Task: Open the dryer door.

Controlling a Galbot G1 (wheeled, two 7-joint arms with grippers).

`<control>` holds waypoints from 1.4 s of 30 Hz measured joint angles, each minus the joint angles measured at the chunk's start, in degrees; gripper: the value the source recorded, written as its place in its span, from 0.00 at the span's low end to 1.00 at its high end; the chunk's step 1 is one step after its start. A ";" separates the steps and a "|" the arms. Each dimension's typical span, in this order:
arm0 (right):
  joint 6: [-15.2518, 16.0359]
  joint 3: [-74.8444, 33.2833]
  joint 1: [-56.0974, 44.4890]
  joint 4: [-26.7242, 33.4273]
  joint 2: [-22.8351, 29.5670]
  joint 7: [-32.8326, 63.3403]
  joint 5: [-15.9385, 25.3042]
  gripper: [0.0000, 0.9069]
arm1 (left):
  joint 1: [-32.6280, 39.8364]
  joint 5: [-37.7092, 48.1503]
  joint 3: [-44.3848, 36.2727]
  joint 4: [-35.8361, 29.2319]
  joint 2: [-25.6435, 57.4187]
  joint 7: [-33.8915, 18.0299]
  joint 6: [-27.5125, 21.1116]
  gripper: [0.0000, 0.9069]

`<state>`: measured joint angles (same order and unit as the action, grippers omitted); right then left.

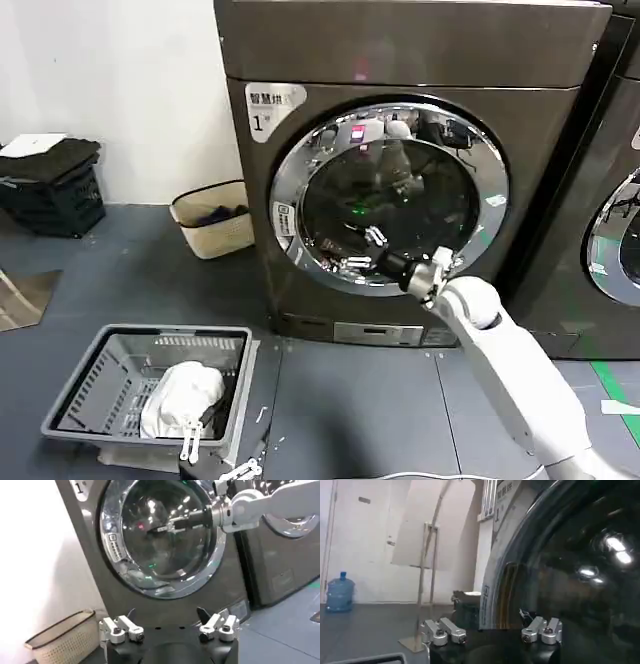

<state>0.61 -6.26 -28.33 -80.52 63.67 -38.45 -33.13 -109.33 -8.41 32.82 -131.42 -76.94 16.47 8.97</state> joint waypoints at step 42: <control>-0.03 4.34 7.53 11.36 9.22 5.70 7.92 1.00 | -0.07 -0.10 0.21 0.01 -0.33 -0.27 0.24 1.00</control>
<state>0.58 -1.93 -20.80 -69.17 72.89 -32.75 -25.21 -109.40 -8.51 33.03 -131.41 -77.28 16.20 9.21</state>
